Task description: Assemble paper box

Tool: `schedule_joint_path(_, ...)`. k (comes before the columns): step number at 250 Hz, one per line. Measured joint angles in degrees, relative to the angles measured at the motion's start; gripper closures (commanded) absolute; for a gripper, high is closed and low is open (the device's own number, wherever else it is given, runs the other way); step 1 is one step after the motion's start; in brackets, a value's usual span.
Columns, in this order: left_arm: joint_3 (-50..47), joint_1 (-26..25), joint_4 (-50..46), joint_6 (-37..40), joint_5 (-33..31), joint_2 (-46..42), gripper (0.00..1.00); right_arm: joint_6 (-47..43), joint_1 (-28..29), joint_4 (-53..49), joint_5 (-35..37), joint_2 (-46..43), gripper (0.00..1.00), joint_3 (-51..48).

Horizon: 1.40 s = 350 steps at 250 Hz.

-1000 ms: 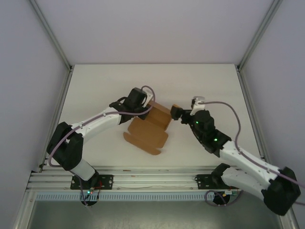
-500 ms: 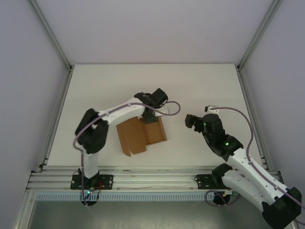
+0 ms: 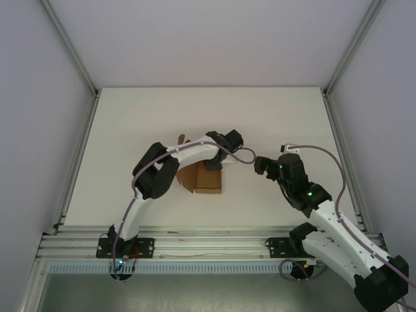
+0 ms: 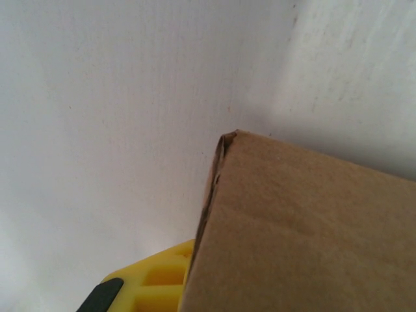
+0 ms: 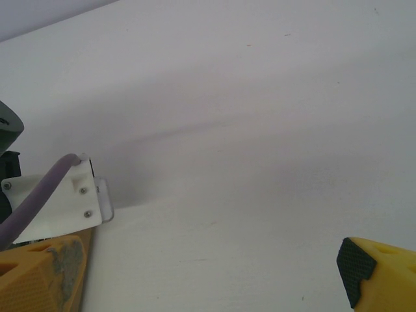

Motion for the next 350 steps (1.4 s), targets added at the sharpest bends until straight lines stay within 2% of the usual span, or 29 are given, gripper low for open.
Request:
schedule_joint_path(8,0.0,0.0,0.5,-0.1,-0.1,0.1,0.6,-0.2,-0.2,0.0,-0.1,0.0,0.0,0.0)
schedule_joint_path(21,0.0,0.0,1.1,-0.2,-0.9,0.1,0.56,-0.4,-0.3,0.0,-0.5,0.0,0.0,0.0)
schedule_joint_path(85,-0.1,0.2,1.0,0.4,-1.0,-1.5,0.22,-0.9,-0.3,0.3,-3.5,-0.3,0.0,0.0)
schedule_joint_path(105,-0.1,0.2,0.0,0.6,-0.9,-2.2,0.0,-1.1,-0.3,0.3,-4.7,-0.6,0.0,0.0)
schedule_joint_path(200,-0.1,0.2,-1.7,1.4,4.5,-13.0,0.0,-3.0,-0.3,0.3,-9.5,-1.7,0.0,0.0)
schedule_joint_path(234,-0.2,1.0,2.1,-2.8,6.8,-18.9,0.0,-5.0,-0.3,0.5,-11.4,0.1,0.0,1.2)
schedule_joint_path(258,-1.1,2.6,7.3,-9.6,6.1,-24.5,0.0,-7.6,-0.3,1.6,-13.6,2.7,0.0,2.5)
schedule_joint_path(287,-5.6,6.6,14.2,-22.6,4.6,-33.2,0.0,-13.4,-0.3,2.6,-18.6,8.5,0.0,5.5)
schedule_joint_path(314,-18.1,13.3,22.7,-35.0,2.4,-44.2,0.0,-21.1,-0.2,2.3,-25.1,17.9,0.04,11.3)
schedule_joint_path(350,-37.0,22.5,27.5,-49.8,1.6,-54.9,0.0,-32.0,1.8,1.2,-29.6,32.6,0.08,21.0)
